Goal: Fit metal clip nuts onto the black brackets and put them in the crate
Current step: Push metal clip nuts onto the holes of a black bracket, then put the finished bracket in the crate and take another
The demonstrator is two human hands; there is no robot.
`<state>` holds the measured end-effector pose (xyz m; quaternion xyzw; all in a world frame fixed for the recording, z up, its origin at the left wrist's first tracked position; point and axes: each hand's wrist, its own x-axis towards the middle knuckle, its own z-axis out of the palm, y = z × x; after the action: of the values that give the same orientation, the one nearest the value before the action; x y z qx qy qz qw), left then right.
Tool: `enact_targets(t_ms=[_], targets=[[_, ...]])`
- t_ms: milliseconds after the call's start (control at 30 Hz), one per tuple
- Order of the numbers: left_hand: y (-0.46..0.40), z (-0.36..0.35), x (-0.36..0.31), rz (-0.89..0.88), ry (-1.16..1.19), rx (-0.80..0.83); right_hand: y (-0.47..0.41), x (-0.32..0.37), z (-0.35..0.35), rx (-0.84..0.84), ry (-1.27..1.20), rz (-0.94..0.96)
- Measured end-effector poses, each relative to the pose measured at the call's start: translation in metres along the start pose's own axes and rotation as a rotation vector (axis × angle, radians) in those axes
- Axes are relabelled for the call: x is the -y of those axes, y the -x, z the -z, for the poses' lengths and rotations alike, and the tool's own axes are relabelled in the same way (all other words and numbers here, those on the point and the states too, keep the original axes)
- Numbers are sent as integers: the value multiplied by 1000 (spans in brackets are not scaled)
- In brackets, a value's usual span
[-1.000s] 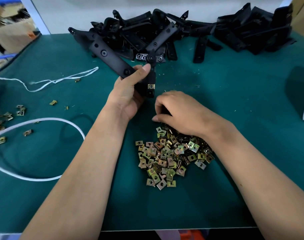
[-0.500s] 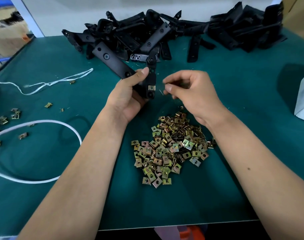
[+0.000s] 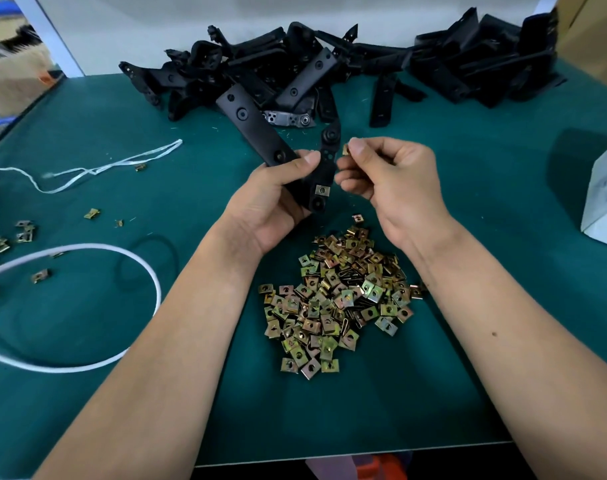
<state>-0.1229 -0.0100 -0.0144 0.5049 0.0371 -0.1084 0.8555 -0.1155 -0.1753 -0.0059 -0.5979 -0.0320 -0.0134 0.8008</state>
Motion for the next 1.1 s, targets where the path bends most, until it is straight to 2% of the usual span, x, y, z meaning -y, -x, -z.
enact_targets(t_ms=[400,667,1100], targets=[[-3,3,0,-23,5,-19,-2,0,2,18,40,-141],[-2,2,0,-27,40,-16,-2,-4,-1,8,91,-143],[2,-6,-4,1,-63,-62,-1,-6,-1,25,142,-113]])
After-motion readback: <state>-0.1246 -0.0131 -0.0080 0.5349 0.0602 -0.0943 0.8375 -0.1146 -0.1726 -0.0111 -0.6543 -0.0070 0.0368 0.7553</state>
